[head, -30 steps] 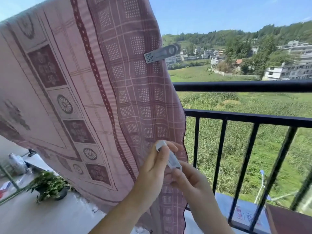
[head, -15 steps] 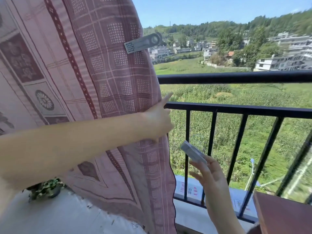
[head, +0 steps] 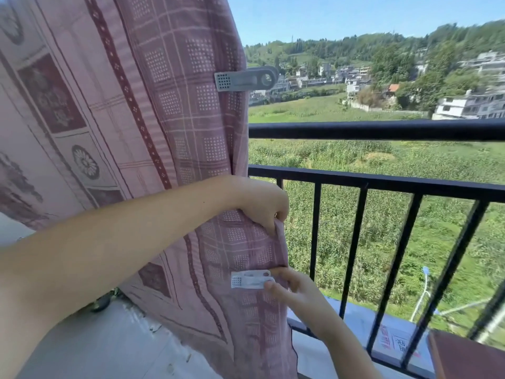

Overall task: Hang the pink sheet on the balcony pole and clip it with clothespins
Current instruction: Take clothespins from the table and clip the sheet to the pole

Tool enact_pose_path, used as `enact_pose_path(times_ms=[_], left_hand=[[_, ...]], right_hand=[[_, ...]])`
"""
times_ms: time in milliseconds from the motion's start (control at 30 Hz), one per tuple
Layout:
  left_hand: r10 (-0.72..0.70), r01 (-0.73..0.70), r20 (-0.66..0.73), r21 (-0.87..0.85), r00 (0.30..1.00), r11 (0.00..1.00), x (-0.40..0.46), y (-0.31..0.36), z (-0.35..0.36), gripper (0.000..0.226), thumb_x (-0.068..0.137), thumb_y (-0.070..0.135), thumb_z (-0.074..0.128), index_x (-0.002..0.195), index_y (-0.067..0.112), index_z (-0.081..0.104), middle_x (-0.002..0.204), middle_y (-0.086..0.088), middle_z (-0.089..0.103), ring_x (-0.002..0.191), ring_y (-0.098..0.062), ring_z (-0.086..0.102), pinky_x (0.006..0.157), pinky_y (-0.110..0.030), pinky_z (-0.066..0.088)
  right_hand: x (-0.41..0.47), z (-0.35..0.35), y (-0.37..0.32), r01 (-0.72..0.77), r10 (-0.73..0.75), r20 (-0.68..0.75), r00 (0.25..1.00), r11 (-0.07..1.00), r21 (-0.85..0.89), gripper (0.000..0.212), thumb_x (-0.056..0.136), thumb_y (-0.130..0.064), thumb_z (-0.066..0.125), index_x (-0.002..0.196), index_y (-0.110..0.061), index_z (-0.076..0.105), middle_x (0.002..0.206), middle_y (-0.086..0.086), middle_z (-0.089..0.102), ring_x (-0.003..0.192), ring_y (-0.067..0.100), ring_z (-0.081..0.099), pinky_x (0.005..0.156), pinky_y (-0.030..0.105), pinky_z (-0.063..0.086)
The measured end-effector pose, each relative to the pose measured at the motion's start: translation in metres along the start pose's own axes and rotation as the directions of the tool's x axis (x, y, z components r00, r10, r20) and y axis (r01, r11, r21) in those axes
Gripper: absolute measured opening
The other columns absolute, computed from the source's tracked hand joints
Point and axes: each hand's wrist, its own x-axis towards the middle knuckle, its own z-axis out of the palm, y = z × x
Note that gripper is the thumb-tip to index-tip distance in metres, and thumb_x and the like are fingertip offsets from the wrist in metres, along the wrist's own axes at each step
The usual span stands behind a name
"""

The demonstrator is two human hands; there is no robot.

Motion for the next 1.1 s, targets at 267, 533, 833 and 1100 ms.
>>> enact_pose_path(times_ms=[267, 533, 833, 1100], left_hand=[[0.381, -0.295, 0.062, 0.751, 0.922, 0.591, -0.019, -0.003, 0.075, 0.035, 0.089, 0.025, 0.054, 0.121, 0.013, 0.050, 0.120, -0.003, 0.060, 0.122, -0.024, 0.048, 0.109, -0.056, -0.017], [0.135, -0.205, 0.160, 0.599, 0.978, 0.774, -0.012, 0.013, 0.074, 0.029, 0.082, -0.002, 0.046, 0.058, 0.012, 0.042, 0.055, 0.001, 0.041, 0.061, -0.022, 0.050, 0.070, -0.036, 0.051], [0.041, -0.103, 0.154, 0.425, 0.987, 0.899, 0.009, 0.009, 0.077, 0.043, 0.096, 0.039, 0.035, 0.085, 0.010, 0.065, 0.081, -0.005, 0.066, 0.068, -0.028, 0.055, 0.061, -0.035, 0.049], [0.083, -0.101, 0.059, 0.456, 0.995, 0.885, 0.005, 0.010, 0.084, 0.029, 0.094, 0.018, 0.038, 0.072, 0.014, 0.056, 0.057, 0.004, 0.045, 0.046, -0.016, 0.037, 0.044, -0.028, 0.031]], right_hand=[[-0.008, -0.007, 0.014, -0.073, 0.064, 0.153, 0.986, 0.996, 0.048, 0.021, 0.086, -0.025, 0.059, 0.097, -0.010, 0.068, 0.063, -0.020, 0.060, 0.057, -0.006, 0.052, 0.057, 0.005, 0.039], [-0.035, -0.017, 0.021, -0.122, 0.118, 0.063, 0.991, 0.989, 0.080, 0.023, 0.080, -0.030, 0.063, 0.096, -0.015, 0.068, 0.090, -0.011, 0.072, 0.089, 0.003, 0.065, 0.075, 0.010, 0.046], [-0.031, -0.044, 0.006, 0.079, -0.277, -0.234, 0.932, 0.786, -0.613, 0.011, 0.080, -0.021, 0.067, 0.083, -0.011, 0.063, 0.091, -0.003, 0.062, 0.088, 0.010, 0.058, 0.079, 0.021, 0.044], [0.015, -0.005, 0.006, 0.098, -0.195, -0.060, 0.979, 0.709, -0.699, 0.010, 0.087, -0.021, 0.061, 0.084, -0.012, 0.058, 0.086, -0.003, 0.052, 0.079, 0.015, 0.049, 0.071, 0.027, 0.039]])
